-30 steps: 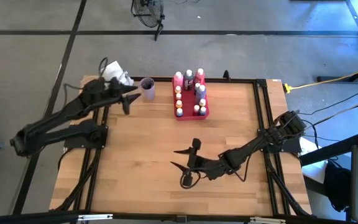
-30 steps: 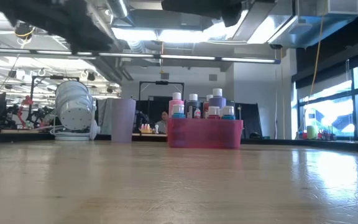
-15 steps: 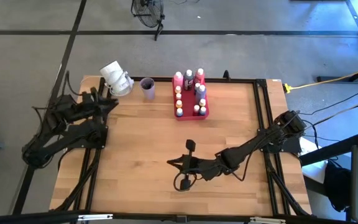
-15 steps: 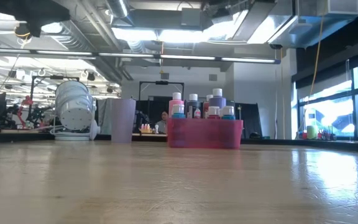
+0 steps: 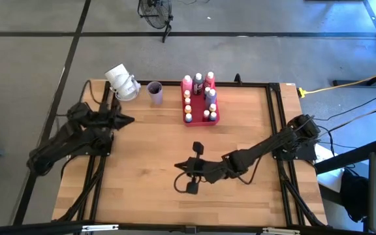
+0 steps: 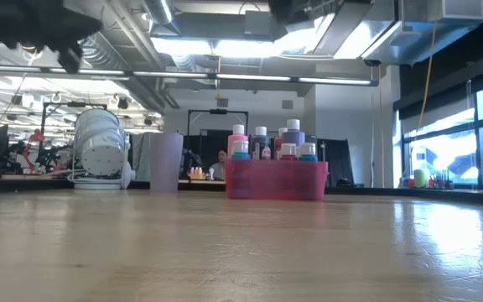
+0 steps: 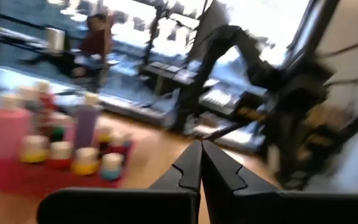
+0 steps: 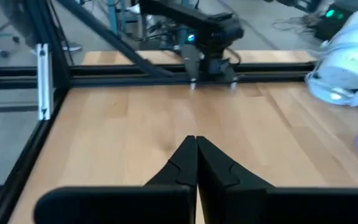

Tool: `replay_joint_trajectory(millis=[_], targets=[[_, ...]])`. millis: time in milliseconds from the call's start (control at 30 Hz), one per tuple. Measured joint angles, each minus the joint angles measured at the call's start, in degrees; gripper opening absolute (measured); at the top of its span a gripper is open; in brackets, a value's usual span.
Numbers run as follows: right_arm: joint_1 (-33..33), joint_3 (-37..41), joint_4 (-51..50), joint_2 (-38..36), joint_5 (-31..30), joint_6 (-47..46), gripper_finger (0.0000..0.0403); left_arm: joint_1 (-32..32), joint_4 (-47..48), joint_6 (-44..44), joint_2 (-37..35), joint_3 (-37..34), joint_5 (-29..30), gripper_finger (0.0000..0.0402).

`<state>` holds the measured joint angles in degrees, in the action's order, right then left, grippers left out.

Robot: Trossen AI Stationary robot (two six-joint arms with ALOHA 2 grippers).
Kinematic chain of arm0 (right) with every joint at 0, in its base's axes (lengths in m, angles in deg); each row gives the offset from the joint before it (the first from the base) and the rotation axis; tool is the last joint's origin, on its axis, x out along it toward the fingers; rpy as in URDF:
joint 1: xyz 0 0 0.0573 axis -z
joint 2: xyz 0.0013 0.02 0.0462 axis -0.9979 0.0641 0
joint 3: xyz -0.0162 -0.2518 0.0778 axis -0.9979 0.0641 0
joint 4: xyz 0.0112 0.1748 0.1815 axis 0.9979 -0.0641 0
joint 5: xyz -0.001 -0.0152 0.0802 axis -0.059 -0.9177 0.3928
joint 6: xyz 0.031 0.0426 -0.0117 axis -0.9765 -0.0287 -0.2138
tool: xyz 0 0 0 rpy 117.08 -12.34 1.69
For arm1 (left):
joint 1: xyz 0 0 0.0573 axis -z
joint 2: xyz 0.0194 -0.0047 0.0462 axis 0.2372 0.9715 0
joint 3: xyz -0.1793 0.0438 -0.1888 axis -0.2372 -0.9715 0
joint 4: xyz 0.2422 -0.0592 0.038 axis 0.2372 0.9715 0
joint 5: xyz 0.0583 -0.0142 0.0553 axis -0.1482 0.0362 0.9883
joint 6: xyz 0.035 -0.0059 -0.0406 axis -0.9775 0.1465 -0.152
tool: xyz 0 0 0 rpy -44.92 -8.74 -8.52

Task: Pick & Place Paint Supplies
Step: Return to Home Position

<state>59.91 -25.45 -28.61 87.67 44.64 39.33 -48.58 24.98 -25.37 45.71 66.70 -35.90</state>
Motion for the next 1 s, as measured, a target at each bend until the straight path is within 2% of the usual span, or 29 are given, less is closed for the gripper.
replay_joint_trajectory(millis=[100, 167, 267, 500, 700, 867, 1000], targets=[[0.3, 0.1, -0.1, 0.0, 1.8, -0.1, 0.0001, 2.0, -15.7, 6.9, 0.0, -7.0, -0.4, 0.0002], [0.3, 0.1, -0.1, 0.0, 2.0, -0.1, 0.0001, 3.6, -24.9, 8.1, 0.3, -11.1, 2.9, 0.0002], [0.0, 0.1, -0.2, 0.0, 2.0, -0.1, 0.0001, 6.3, -30.3, 6.7, 0.1, -15.5, 9.3, 0.0002], [-0.2, 0.2, -2.1, 0.0, 2.1, 0.3, 0.0, 13.5, -27.1, -4.4, 0.1, -15.4, 22.1, 0.0002], [0.2, 0.2, -1.7, 0.0, 2.1, 3.7, 0.0, 20.3, -20.0, -10.2, 0.2, -15.5, 36.2, 0.0002], [0.1, 0.2, -2.9, -2.5, 1.6, 7.4, 0.0, 22.8, -19.7, -14.7, 0.2, -15.5, 39.3, 0.0002], [-0.9, 0.2, -11.9, -9.7, -6.3, 3.1, 0.0, 22.9, -13.5, -14.9, 0.2, -15.5, 41.9, 0.0002]])
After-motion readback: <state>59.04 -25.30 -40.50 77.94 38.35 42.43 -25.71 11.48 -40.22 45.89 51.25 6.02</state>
